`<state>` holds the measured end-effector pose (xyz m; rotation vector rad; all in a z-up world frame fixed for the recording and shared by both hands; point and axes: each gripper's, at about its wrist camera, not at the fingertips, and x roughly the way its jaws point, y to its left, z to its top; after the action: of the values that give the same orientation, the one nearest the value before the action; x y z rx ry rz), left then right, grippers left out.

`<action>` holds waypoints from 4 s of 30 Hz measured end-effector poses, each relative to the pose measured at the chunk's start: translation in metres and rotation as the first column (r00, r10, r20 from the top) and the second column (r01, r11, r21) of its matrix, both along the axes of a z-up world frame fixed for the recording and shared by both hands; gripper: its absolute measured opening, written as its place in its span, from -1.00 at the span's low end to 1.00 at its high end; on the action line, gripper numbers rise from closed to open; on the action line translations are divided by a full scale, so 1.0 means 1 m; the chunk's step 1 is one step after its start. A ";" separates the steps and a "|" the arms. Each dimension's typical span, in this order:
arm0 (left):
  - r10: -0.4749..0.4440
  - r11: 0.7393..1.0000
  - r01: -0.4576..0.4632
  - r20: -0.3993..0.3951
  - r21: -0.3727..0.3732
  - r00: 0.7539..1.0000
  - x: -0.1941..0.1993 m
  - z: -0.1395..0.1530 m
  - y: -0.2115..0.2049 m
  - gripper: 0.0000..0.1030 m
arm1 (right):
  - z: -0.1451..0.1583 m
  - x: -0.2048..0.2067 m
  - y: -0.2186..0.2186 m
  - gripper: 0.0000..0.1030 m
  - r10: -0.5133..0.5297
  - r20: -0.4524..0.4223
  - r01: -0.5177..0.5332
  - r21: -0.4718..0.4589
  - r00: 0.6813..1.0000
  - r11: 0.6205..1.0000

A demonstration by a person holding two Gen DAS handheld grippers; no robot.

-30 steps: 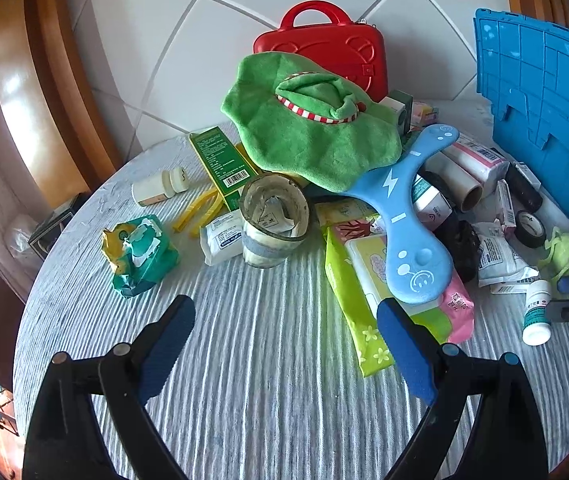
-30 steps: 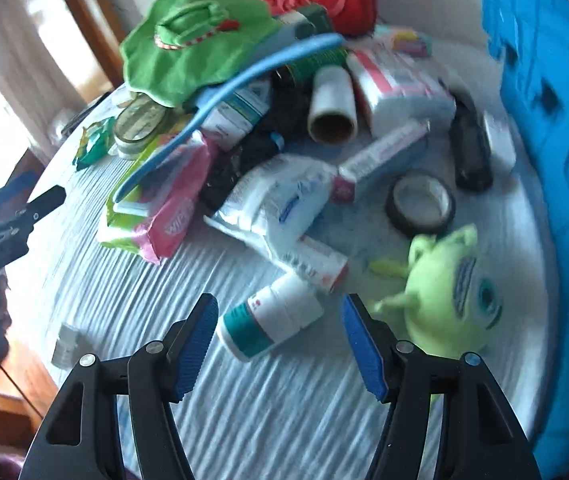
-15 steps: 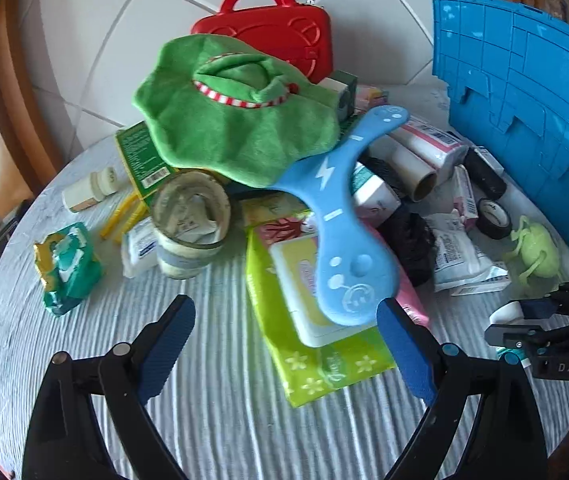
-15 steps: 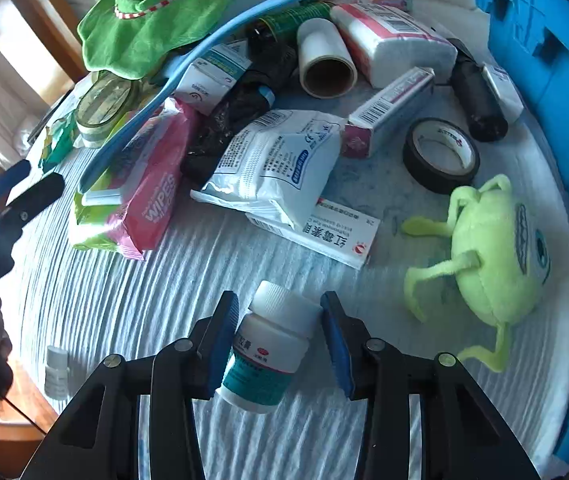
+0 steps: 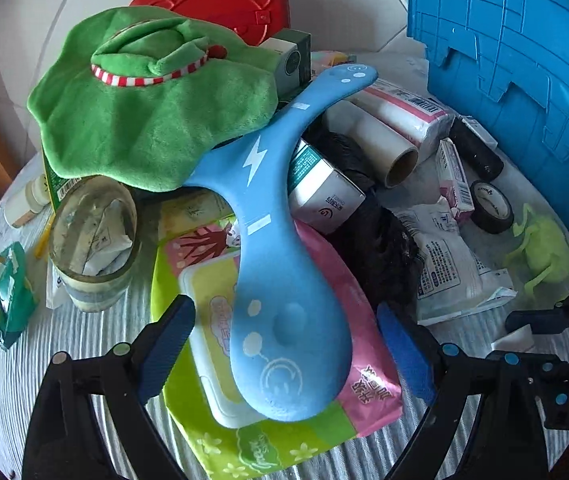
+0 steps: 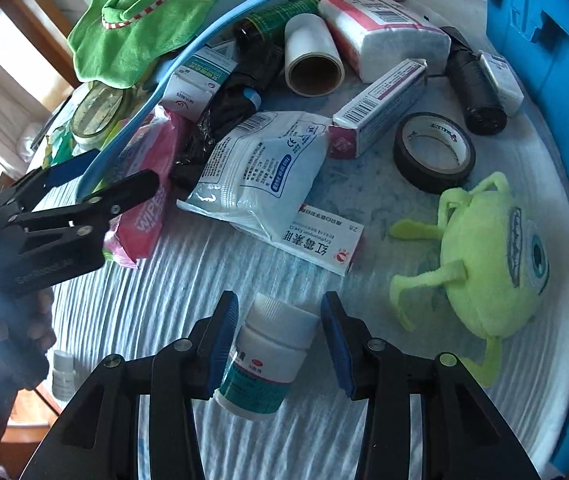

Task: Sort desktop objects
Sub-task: 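Close the right tool on the pill bottle while the left tool grasps the pink wipes pack, then lift and carry the pill bottle and wipes pack over the blue crate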

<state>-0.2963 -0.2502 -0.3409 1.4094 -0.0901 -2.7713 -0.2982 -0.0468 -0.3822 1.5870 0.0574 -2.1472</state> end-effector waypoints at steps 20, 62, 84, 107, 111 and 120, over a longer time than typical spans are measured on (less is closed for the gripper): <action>-0.058 0.998 0.058 0.066 -0.002 0.996 0.023 -0.004 -0.037 0.95 | -0.003 0.017 -0.023 0.18 0.082 -0.025 -0.079 0.098 0.996 0.992; 0.056 0.993 -0.077 -0.216 -0.088 0.975 0.121 0.116 -0.043 0.38 | 0.122 0.049 -0.042 -0.33 0.141 -0.389 -0.160 -0.017 0.911 0.987; -0.004 0.996 -0.040 -0.476 -0.081 0.880 0.146 0.247 -0.061 0.38 | 0.259 0.111 -0.070 -0.33 -0.080 -0.627 -0.005 -0.131 0.775 0.991; -0.294 0.952 0.279 -0.637 -0.127 0.713 0.116 0.344 0.101 0.38 | 0.347 0.163 0.063 -0.33 -0.372 -0.760 0.354 -0.199 0.533 0.914; -0.332 0.936 0.324 -0.639 -0.136 0.693 0.112 0.347 0.147 0.38 | 0.358 0.167 0.105 -0.33 -0.395 -0.777 0.398 -0.204 0.490 0.895; -0.369 0.917 0.375 -0.638 -0.134 0.676 0.075 0.362 0.264 0.39 | 0.386 0.152 0.214 -0.33 -0.410 -0.788 0.438 -0.201 0.458 0.876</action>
<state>-0.2215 0.0135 0.0208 0.3476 -0.3839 -3.4207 -0.1464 0.1670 0.0041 0.4581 -0.0222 -3.1349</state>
